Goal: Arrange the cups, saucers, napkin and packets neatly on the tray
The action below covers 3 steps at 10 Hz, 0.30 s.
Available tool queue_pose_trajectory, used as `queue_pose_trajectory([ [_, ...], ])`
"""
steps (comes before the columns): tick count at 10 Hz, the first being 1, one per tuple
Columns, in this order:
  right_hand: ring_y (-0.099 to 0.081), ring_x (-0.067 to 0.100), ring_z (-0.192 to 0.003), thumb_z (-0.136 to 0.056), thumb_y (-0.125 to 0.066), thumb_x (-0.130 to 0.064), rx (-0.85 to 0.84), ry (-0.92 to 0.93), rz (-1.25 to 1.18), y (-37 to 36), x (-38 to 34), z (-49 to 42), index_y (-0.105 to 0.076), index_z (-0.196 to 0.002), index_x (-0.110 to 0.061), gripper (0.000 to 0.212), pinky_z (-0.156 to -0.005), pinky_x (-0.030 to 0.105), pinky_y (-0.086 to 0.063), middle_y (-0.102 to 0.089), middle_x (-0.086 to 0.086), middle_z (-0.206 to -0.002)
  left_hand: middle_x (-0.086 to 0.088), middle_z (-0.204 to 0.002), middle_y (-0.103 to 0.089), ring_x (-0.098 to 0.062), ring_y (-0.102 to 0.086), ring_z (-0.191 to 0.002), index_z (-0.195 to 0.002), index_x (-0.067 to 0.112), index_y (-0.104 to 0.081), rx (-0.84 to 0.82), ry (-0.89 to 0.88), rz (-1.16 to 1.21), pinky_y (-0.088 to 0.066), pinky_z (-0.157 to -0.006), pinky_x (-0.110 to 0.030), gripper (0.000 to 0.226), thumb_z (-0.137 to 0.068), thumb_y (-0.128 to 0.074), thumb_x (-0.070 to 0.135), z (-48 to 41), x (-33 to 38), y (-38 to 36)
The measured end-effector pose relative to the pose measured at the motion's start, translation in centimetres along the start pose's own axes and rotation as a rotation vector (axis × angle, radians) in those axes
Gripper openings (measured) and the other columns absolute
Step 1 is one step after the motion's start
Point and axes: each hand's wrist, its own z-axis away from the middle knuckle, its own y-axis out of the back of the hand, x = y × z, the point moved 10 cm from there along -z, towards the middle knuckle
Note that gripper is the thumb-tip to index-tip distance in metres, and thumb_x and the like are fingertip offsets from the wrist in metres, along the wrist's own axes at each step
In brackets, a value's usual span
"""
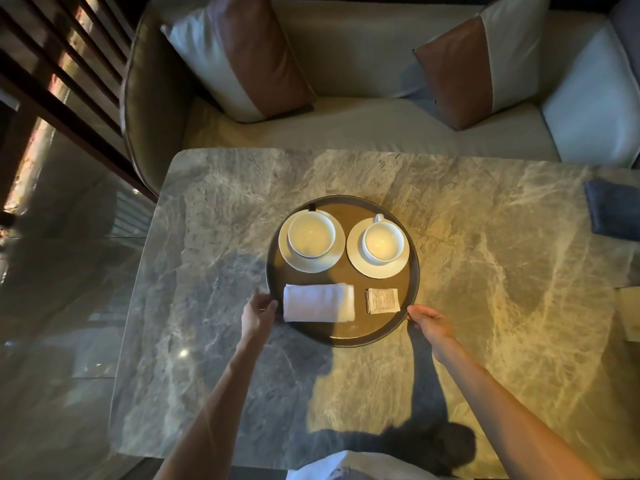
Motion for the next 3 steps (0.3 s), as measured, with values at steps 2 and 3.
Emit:
queue_pose_trajectory([
  [2, -0.062, 0.021, -0.092, -0.095, -0.063, -0.018, -0.019, -0.007, 0.064, 0.2, -0.9, 1.3, -0.068, -0.115, -0.002, 0.027, -0.074, 0.028, -0.046, -0.07, 0.013, -0.107, -0.021, -0.091, -0.07, -0.04, -0.07, -0.087, -0.087, 0.007, -0.062, -0.043, 0.011, -0.166, -0.059, -0.081, -0.052, 0.014, -0.092, -0.049, 0.006, 1.3, 1.1, 0.3],
  [3, -0.063, 0.03, -0.109, -0.096, -0.061, -0.024, 0.055, 0.12, 0.168, 0.5, -1.6, 3.3, -0.069, -0.111, -0.005, 0.026, -0.087, 0.032, -0.045, -0.069, 0.014, -0.113, -0.018, -0.104, -0.068, -0.038, -0.065, -0.097, -0.098, 0.008, -0.063, -0.014, -0.011, -0.427, -0.053, -0.081, -0.041, 0.019, -0.09, -0.046, 0.012, 3.1, 0.3, 0.6],
])
